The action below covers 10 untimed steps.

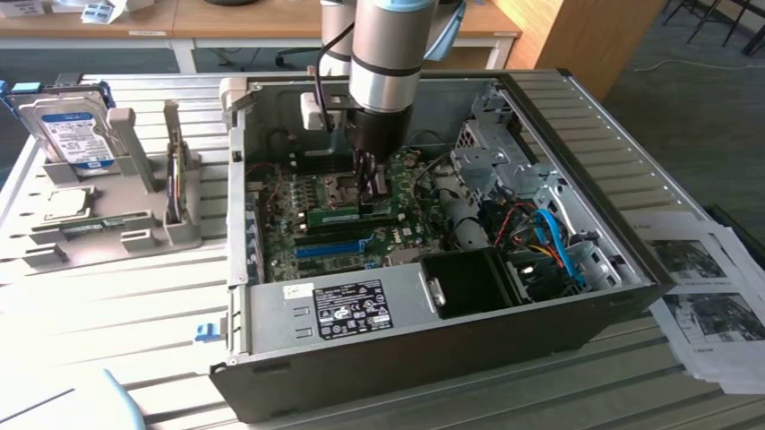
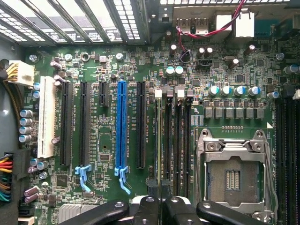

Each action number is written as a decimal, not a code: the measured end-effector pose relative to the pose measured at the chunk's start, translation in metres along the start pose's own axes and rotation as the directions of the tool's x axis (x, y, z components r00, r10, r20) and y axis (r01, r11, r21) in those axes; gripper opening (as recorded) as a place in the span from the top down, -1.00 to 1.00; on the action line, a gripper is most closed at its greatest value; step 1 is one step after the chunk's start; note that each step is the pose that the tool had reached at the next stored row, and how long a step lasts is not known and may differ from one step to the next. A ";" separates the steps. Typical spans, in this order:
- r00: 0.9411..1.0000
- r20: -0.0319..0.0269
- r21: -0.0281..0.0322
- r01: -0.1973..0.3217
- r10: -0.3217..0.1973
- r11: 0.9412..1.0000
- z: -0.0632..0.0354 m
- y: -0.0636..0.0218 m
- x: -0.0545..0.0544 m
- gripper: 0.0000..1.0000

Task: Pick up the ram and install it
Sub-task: 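Pick up the ram and move it above insertion slot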

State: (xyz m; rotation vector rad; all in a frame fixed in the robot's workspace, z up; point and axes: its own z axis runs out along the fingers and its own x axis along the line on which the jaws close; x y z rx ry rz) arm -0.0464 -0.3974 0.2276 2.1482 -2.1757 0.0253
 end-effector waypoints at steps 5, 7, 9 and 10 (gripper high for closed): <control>1.000 0.000 0.000 0.000 0.000 1.000 0.0014 -0.0001 0.000 0.78; 1.000 0.000 0.000 0.000 0.000 1.000 0.0020 -0.0001 0.000 0.78; 1.000 0.000 0.000 0.000 0.000 1.000 0.0027 -0.0001 0.000 0.78; 1.000 0.000 0.000 0.000 0.000 1.000 0.0030 -0.0001 0.000 0.78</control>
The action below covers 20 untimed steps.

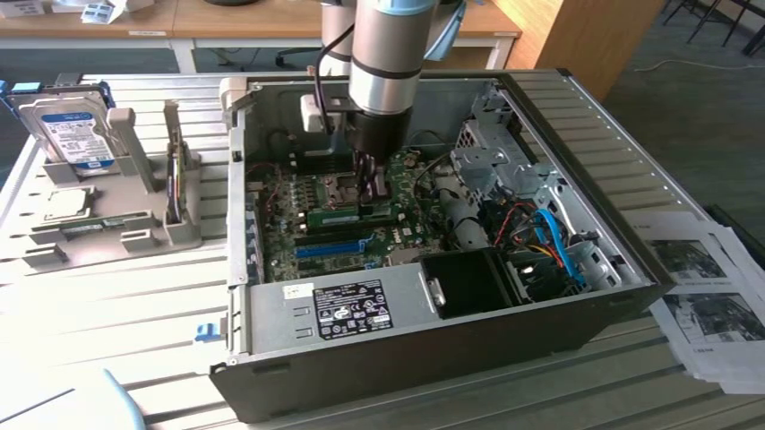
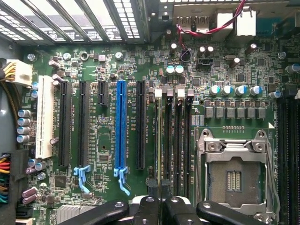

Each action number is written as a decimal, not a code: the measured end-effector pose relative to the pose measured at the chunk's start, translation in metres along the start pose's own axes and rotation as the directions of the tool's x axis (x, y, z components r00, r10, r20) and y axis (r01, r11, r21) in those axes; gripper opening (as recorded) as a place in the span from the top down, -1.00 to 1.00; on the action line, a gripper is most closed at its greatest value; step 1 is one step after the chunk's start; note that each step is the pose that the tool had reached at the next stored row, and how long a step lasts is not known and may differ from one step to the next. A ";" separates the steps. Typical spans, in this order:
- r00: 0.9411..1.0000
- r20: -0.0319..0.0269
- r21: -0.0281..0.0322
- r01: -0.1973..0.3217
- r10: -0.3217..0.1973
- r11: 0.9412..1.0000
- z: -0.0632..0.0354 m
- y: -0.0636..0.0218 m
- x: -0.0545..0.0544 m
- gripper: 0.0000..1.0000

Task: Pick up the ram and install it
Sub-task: 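Pick up the ram and move it above insertion slot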

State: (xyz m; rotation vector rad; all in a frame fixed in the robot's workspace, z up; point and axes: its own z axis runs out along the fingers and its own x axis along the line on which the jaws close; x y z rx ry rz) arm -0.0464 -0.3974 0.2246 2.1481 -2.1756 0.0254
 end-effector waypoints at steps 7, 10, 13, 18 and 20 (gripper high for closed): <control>1.000 0.000 0.000 0.000 0.000 1.000 0.0016 -0.0001 0.000 0.78; 1.000 0.000 0.000 0.000 0.000 1.000 0.0017 -0.0001 0.000 0.78; 1.000 0.000 0.000 0.000 0.000 1.000 0.0018 -0.0001 0.000 0.78; 1.000 0.000 0.000 0.000 0.000 1.000 0.0018 -0.0001 0.000 0.63; 1.000 0.000 0.000 0.000 0.000 1.000 0.0018 -0.0001 0.000 0.63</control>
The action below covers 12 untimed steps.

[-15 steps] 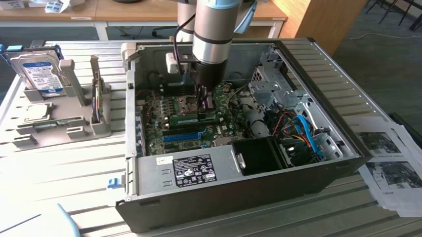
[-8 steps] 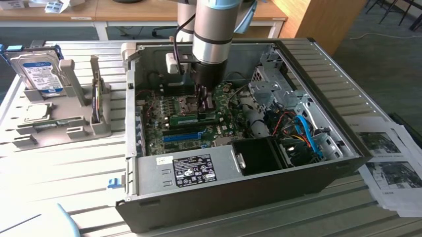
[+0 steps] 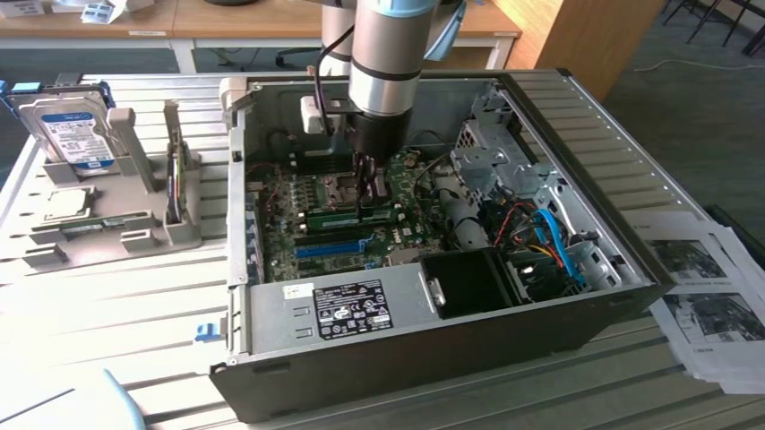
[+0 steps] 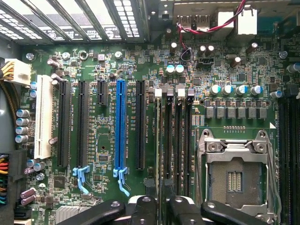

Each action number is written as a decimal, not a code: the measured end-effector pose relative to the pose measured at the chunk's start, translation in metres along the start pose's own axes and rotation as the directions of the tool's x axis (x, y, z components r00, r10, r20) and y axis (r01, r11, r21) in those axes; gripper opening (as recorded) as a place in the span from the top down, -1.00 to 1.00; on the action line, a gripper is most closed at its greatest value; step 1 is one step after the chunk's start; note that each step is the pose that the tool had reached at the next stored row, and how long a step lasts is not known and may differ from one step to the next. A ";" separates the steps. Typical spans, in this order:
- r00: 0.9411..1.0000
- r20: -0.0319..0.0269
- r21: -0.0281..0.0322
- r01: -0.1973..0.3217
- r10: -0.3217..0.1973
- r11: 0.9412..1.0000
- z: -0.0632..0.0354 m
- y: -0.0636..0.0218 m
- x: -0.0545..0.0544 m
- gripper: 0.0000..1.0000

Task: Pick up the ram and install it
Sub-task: 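Pick up the ram and move it above insertion slot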

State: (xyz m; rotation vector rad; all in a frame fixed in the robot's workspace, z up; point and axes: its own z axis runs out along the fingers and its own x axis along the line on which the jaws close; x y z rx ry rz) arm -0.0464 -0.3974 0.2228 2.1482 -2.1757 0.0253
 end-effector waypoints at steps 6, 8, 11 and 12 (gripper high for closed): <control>1.000 0.000 0.000 0.000 0.000 1.000 -0.0022 0.0001 0.000 0.63; 1.000 0.000 0.000 0.000 0.000 1.000 -0.0059 0.0003 0.000 0.63; 1.000 0.000 0.000 0.000 0.000 1.000 -0.0119 0.0006 0.001 0.63; 1.000 0.000 0.000 0.000 0.000 1.000 -0.0142 0.0007 0.001 0.63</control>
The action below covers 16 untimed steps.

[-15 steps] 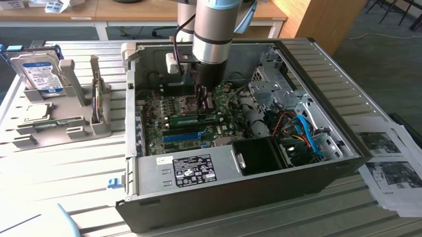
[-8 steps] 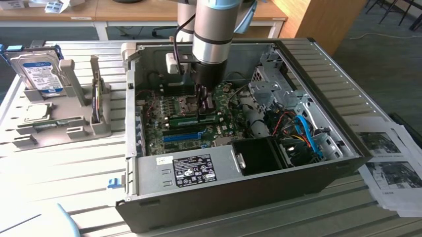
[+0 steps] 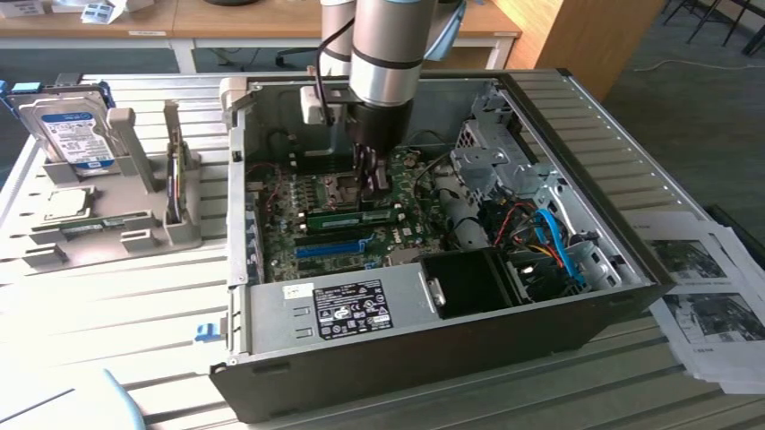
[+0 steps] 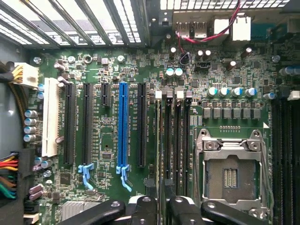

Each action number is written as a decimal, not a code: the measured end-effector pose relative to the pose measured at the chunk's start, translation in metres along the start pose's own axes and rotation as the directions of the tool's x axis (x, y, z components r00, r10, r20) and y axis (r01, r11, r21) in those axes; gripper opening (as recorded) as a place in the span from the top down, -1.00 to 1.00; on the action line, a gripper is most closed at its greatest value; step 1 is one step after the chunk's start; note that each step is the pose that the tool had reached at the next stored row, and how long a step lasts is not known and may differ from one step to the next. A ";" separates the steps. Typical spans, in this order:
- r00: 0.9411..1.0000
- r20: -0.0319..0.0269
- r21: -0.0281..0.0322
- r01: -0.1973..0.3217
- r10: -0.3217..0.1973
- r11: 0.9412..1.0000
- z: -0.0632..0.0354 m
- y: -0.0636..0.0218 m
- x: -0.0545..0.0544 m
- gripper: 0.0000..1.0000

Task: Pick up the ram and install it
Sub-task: 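Pick up the ram and move it above insertion slot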

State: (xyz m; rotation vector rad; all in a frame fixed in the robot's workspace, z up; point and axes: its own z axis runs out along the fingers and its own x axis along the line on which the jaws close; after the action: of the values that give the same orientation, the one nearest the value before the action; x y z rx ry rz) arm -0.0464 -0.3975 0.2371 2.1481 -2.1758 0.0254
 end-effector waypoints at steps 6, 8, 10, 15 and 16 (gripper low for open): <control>1.000 0.000 0.000 0.000 0.000 1.000 -0.0155 0.0007 0.001 0.63; 1.000 0.000 0.000 0.000 0.000 1.000 -0.0215 0.0010 0.002 0.63; 1.000 0.000 0.000 0.000 0.000 1.000 -0.0275 0.0013 0.002 0.63; 1.000 0.000 0.000 0.000 0.000 1.000 -0.0433 0.0020 0.003 0.63; 1.000 0.000 0.000 0.000 0.000 1.000 -0.0463 0.0021 0.003 0.63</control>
State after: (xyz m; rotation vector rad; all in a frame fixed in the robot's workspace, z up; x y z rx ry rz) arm -0.0463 -0.3974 0.2836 2.1482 -2.1757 0.0253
